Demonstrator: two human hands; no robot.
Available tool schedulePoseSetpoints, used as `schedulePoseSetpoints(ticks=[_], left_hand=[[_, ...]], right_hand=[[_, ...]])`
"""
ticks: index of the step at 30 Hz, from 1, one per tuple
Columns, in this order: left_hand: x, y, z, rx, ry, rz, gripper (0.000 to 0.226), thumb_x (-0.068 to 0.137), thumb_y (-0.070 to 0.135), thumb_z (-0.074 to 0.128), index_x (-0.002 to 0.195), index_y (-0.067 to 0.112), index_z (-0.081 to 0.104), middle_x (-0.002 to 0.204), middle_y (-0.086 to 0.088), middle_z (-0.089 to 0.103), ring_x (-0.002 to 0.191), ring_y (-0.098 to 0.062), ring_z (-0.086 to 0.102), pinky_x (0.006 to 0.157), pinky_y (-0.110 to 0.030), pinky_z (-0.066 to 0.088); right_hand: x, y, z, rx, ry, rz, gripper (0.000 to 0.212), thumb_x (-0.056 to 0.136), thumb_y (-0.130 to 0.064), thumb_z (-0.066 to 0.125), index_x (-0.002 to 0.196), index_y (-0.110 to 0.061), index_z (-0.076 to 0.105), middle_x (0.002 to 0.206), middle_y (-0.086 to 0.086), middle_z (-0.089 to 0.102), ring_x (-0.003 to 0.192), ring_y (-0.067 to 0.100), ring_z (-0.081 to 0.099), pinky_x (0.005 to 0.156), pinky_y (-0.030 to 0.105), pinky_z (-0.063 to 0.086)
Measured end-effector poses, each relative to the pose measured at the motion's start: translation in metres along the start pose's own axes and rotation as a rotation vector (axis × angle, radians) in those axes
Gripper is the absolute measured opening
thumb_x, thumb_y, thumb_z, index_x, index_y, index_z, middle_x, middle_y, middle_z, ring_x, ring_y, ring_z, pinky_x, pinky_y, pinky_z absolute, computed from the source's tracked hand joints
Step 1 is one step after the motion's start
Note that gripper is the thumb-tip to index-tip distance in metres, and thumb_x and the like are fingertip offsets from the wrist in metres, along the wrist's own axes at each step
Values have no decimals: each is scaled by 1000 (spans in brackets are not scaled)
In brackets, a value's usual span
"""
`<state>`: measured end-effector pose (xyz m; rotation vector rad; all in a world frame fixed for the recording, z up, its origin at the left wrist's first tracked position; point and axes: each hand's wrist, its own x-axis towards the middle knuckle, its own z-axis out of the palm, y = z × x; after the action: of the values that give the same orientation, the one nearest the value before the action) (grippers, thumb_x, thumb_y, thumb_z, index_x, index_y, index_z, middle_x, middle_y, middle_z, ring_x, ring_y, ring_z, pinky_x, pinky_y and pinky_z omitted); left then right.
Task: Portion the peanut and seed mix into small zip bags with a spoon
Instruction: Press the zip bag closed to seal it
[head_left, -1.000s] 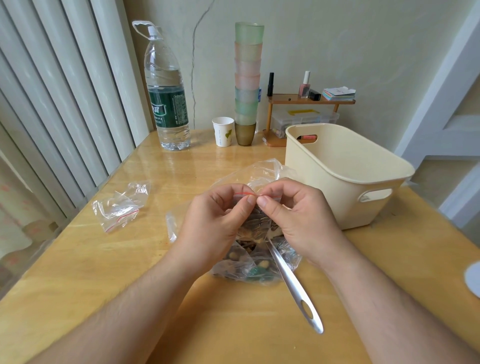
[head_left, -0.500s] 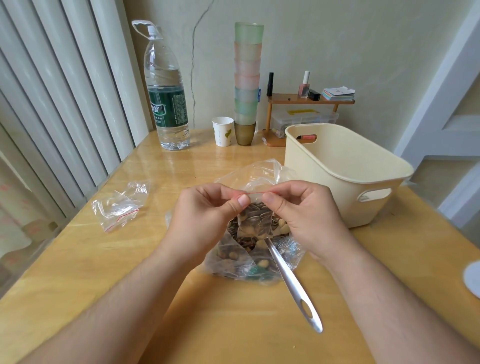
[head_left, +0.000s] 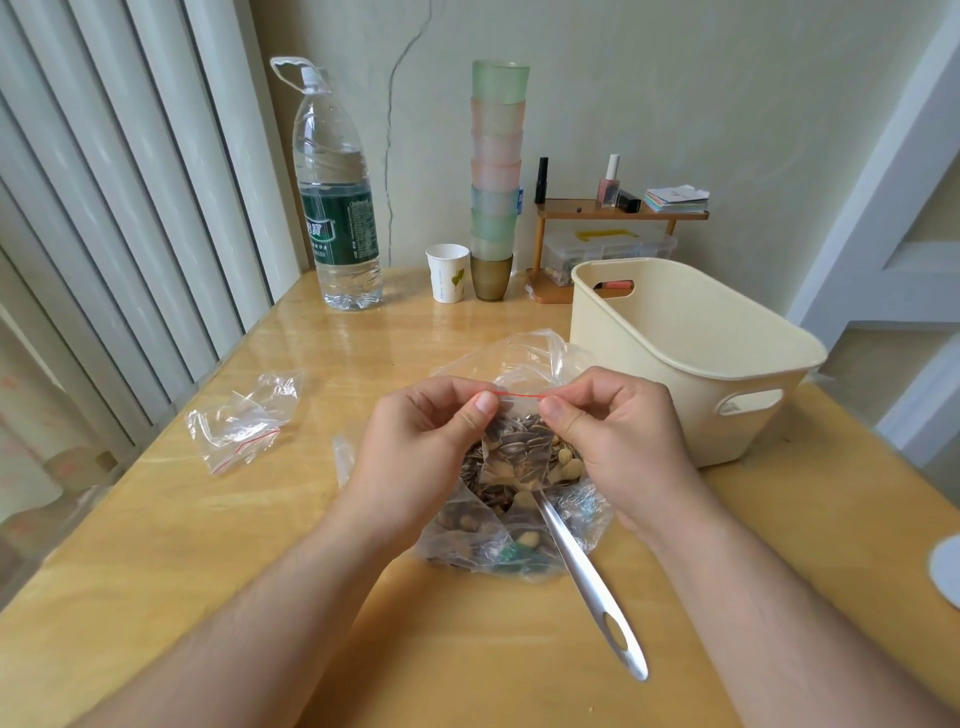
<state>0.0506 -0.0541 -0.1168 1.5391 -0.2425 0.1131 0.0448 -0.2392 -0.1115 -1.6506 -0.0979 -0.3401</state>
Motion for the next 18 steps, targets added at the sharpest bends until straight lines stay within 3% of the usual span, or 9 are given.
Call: schedulePoseSetpoints(ticks=[5,8,10,16,18], left_hand=[[1,-2,-2,-13,14,-18,16,101,10,65,96,12,80,93,-13,80,90,-30,75,95,-49,60],[0,0,-2,-39,39,-17,13,99,10,68,96,10,81,92,-12,80,85,-23,73,88,-46,61],[1,1,-3,-50,52,-21,12,98,12,69,97,11,81,93,-14,80,85,-26,71,89,-49,59],[1,1,-3,-101,65,-10,18,84,27,77,99,17,80,93,-6,80,84,-17,71,80,-34,61],[3,0,-4,-130,58,-27,13,89,20,76,99,12,79,90,-6,80,82,-15,72,82,-34,62]], right_hand=[[-2,-3,4,4,-12,25,17,88,-7,80,76,-18,79,77,8,78,74,17,70,76,40,60],[-4,-7,4,68,-49,77,11,90,-10,79,86,-19,81,78,2,78,71,10,69,65,24,55],[-4,-7,4,66,-44,88,5,89,-15,80,89,-20,81,78,2,77,69,12,65,63,24,54],[-3,-7,4,97,-15,81,20,88,-7,79,70,-15,74,68,7,68,63,15,58,59,23,51],[-3,-7,5,153,-4,82,23,89,-2,76,69,-13,70,67,7,66,62,13,58,57,22,50]])
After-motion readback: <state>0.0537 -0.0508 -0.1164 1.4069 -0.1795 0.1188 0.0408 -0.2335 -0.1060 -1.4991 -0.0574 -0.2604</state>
